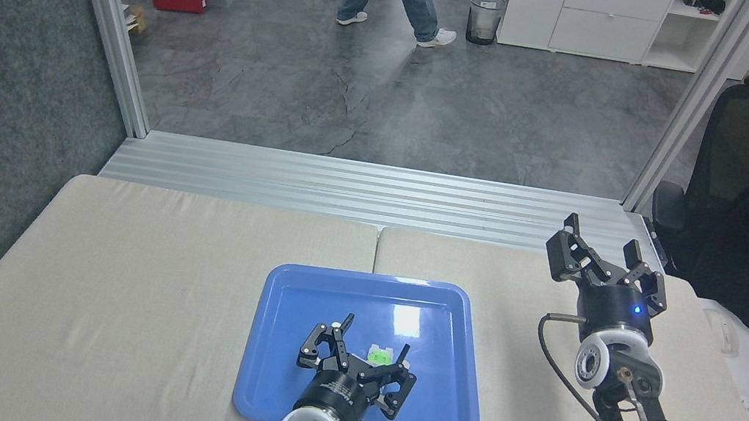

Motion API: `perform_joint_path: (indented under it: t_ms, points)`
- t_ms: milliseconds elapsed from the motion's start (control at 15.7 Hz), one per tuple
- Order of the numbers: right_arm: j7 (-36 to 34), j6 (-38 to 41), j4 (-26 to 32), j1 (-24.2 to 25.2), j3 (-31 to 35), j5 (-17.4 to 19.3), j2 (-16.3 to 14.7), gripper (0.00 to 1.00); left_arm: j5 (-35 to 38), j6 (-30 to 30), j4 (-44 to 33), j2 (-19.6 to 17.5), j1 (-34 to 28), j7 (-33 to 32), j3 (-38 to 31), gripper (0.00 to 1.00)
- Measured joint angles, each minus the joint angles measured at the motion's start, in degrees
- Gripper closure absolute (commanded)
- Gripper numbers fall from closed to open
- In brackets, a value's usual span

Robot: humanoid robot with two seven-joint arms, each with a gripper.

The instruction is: Pick up switch part and place in tray

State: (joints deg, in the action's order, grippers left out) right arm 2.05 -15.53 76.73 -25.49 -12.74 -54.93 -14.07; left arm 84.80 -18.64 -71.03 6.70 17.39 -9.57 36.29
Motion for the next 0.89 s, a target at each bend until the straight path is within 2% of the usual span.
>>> perform_joint_path:
  t_ms: [318,700,891]
  points:
    - [0.0,0.0,0.0,0.0,0.0,0.0,0.0,0.0,-5.83,0.58,-2.56,-1.03,3.12,-2.38,-3.63,0.0]
    - [0.0,0.0,0.0,0.0,0.0,0.0,0.0,0.0,-17.87,5.74,-2.43,-9.63,15.03,-2.35,-10.89,0.0]
    - [0.01,0.0,0.0,0.0,0.0,0.0,0.0,0.0,-20.61,7.76,-1.01,-13.73,16.96,4.21,-14.23,0.0]
